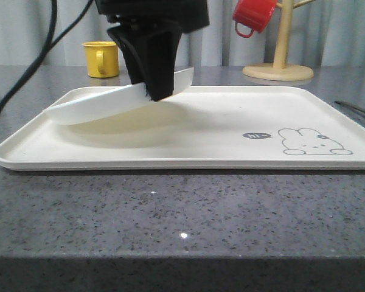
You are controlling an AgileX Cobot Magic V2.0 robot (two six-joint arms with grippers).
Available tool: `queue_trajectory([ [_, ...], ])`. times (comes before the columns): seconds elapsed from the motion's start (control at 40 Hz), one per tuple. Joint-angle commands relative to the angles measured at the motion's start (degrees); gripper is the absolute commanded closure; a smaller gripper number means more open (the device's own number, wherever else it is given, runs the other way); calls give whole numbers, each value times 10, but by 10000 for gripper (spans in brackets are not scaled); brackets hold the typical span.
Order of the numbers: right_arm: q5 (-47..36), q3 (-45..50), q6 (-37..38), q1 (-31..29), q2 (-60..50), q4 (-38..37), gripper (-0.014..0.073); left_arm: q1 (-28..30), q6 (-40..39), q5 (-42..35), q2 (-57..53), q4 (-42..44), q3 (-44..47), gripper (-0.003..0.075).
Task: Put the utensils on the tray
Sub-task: 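Lower the white plate onto the tray and open the left gripper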
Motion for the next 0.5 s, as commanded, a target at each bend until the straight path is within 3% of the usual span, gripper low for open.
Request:
queue_trajectory([
  [0.0, -44, -18, -3, -3, 10, -6, -39, -5, -5, 13, -5, -5, -19, 738],
  [0.25, -44, -18, -3, -3, 10, -6, -39, -5, 0, 14, 29, -35, -19, 720],
  [0.375, -44, -18, -3, -3, 10, -6, -39, -5, 0, 14, 30, -40, -19, 586],
  [0.475, -44, -18, -3, -3, 10, -6, -39, -5, 0, 14, 27, -40, -20, 422],
])
